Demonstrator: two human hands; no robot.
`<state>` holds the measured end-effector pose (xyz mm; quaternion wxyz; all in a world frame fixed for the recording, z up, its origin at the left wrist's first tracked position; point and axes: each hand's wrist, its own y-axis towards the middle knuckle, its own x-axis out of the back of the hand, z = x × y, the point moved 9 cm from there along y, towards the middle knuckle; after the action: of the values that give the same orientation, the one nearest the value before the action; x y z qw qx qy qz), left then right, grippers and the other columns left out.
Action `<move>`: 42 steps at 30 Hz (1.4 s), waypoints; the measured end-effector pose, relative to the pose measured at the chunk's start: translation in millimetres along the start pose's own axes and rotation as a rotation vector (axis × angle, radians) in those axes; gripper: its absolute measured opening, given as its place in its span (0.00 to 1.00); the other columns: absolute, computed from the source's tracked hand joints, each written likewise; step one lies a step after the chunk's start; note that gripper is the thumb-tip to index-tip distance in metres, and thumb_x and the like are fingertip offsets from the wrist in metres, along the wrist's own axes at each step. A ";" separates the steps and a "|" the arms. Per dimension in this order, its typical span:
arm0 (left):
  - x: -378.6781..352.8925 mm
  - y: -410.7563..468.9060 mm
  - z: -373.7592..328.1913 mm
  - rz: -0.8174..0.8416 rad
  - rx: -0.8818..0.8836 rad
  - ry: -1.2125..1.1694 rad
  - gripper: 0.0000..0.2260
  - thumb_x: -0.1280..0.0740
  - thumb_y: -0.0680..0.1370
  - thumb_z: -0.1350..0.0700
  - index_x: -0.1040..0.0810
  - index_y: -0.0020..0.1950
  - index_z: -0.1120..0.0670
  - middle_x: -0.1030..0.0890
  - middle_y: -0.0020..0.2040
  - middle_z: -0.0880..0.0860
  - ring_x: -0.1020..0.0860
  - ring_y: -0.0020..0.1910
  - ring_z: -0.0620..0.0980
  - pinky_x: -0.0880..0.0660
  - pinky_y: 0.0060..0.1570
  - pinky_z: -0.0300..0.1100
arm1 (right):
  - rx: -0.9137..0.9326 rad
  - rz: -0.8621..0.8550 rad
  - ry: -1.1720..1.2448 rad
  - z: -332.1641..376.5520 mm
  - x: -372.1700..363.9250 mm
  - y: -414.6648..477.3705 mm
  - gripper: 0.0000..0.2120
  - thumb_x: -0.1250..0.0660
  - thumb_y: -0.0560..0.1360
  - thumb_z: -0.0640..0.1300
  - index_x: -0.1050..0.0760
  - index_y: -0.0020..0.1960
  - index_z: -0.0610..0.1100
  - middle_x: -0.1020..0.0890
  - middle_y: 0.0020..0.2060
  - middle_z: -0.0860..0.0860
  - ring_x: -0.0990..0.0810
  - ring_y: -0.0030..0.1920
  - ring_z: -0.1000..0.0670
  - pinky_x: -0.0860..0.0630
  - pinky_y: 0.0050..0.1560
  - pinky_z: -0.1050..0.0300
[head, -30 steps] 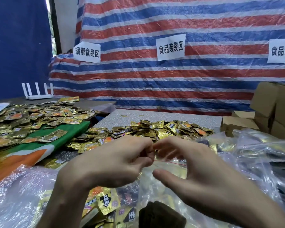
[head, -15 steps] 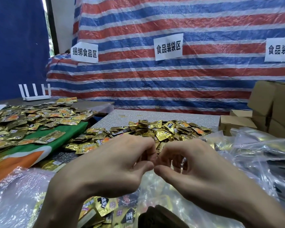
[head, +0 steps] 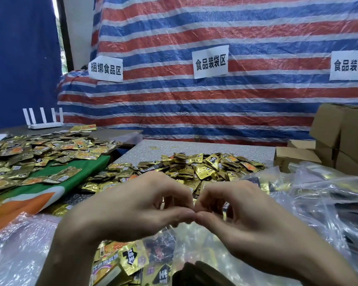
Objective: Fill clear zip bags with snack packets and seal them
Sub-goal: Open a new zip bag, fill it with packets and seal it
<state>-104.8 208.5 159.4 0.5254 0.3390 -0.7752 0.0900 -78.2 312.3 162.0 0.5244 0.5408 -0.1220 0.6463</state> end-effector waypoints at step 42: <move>15.2 6.9 68.2 -0.058 -0.071 -0.432 0.06 0.28 0.73 0.51 0.12 0.42 0.51 0.17 0.34 0.51 0.21 0.32 0.47 0.26 0.36 0.36 | -0.157 0.295 0.221 -61.8 31.4 -21.7 0.08 0.29 0.71 0.52 0.17 0.38 0.49 0.16 0.36 0.51 0.19 0.39 0.55 0.28 0.38 0.70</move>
<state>-163.8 173.4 144.8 0.3612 0.3540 -0.8623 -0.0274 -91.7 383.4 155.3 0.4746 0.4004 -0.1917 0.7600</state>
